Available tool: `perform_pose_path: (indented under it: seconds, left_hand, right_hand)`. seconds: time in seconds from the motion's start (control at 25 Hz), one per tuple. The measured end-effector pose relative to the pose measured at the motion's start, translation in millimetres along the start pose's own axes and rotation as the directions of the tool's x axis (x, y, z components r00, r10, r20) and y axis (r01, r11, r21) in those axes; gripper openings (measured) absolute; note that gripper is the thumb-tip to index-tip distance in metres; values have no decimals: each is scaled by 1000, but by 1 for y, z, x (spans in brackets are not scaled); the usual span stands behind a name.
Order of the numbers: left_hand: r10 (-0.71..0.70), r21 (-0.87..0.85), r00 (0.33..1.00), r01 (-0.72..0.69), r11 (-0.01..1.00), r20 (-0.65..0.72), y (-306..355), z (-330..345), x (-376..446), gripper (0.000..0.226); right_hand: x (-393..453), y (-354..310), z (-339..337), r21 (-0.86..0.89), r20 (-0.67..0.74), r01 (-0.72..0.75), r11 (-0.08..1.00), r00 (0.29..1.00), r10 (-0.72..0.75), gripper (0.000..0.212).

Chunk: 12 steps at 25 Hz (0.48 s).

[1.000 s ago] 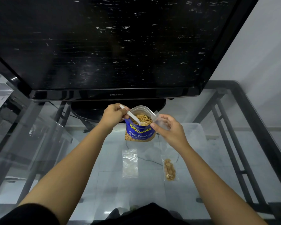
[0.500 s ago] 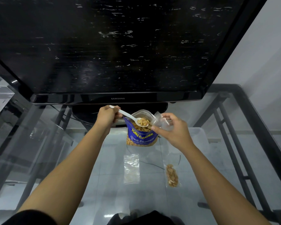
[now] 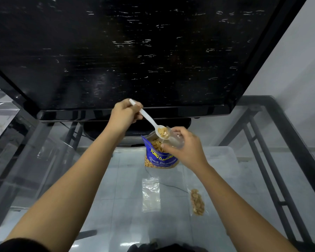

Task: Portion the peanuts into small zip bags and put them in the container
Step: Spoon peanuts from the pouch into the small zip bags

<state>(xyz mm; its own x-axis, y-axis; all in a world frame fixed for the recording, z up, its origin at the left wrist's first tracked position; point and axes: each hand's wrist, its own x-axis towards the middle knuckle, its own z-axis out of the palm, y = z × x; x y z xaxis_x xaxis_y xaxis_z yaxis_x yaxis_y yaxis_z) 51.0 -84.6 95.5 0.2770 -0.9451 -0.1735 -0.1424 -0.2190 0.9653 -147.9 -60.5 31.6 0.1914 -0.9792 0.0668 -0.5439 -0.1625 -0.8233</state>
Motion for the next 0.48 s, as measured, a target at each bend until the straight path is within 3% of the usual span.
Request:
perform_pose_path:
  seconds: [0.08, 0.16, 0.24, 0.32, 0.4, 0.44, 0.48]
  left_hand:
    - [176, 186, 981, -189, 964, 81, 19, 9, -15, 13]
    - [362, 405, 913, -407, 819, 187, 38, 18, -30, 14]
    - [496, 503, 854, -501, 705, 156, 48, 21, -37, 16]
    - [501, 435, 863, -426, 793, -68, 50, 12, -29, 14]
    - [340, 147, 901, -311, 939, -269, 40, 1, -14, 15]
    - [285, 89, 921, -271, 959, -265, 31, -1, -10, 16]
    - [289, 148, 937, -263, 953, -195, 18, 1, -8, 17]
  right_hand:
    - [-2, -2, 4, 118, -24, -42, 992, 999, 45, 48]
    - [-4, -5, 9, 244, -44, -77, 967, 995, 91, 48]
    - [-4, -7, 12, 296, -59, -95, 950, 991, 118, 50]
    - [-5, -6, 10, 311, -85, -111, 944, 986, 144, 51]
    - [-6, -2, 3, 337, -116, -129, 933, 977, 177, 51]
    - [-7, 1, -1, 357, -129, -141, 924, 972, 198, 50]
    - [-9, 4, -4, 380, -133, -154, 912, 967, 219, 48]
